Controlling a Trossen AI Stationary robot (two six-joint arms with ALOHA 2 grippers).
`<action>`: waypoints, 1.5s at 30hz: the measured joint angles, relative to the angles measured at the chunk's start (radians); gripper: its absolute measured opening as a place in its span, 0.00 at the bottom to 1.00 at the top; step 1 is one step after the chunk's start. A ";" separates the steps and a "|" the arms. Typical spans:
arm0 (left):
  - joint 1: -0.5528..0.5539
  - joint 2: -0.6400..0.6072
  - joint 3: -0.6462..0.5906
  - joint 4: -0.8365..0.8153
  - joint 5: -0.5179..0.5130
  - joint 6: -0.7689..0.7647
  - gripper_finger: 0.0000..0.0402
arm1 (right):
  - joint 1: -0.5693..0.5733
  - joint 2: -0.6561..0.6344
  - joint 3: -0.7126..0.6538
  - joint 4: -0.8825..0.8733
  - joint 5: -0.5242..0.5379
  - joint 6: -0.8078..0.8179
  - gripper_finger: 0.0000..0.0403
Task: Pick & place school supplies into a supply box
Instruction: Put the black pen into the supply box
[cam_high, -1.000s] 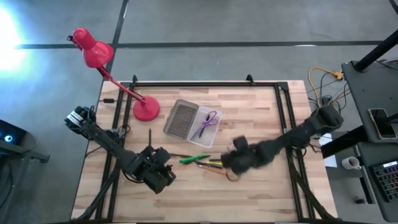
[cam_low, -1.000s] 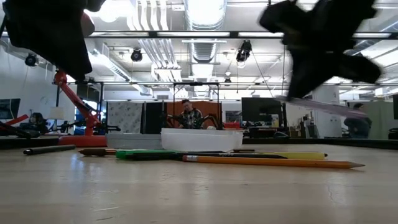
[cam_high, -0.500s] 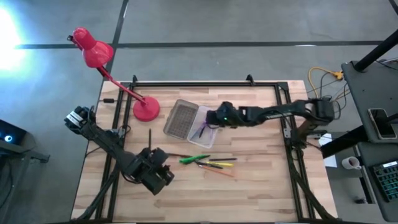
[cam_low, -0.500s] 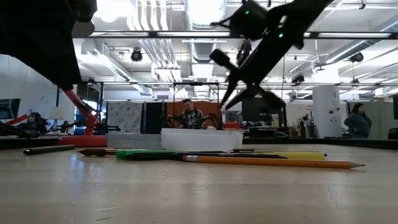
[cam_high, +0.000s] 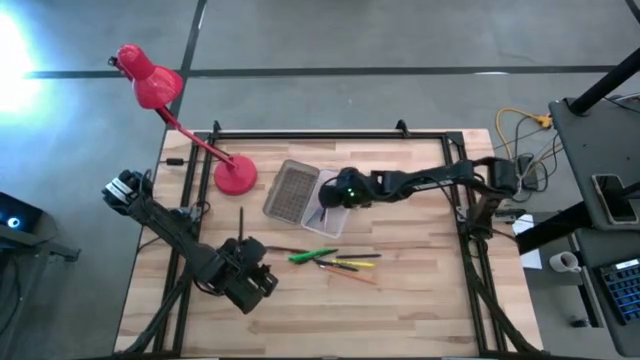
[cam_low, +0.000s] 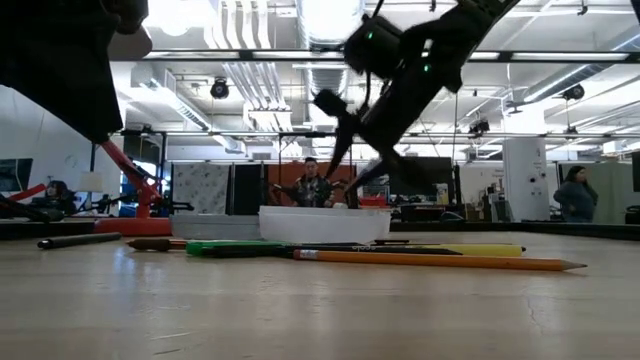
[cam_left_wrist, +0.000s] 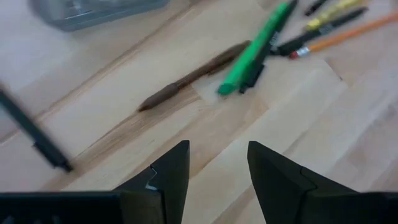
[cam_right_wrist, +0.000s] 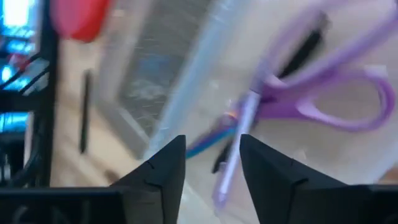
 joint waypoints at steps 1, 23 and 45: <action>0.007 -0.008 0.000 -0.023 0.006 -0.033 0.37 | 0.003 -0.021 0.000 -0.001 0.001 -0.061 0.37; 0.402 -0.305 -0.510 0.062 0.225 -0.155 0.37 | 0.118 -0.276 0.001 -0.421 0.240 -0.271 0.44; 0.468 -0.071 -0.562 0.184 0.190 0.031 0.18 | 0.122 -0.262 0.000 -0.428 0.274 -0.282 0.43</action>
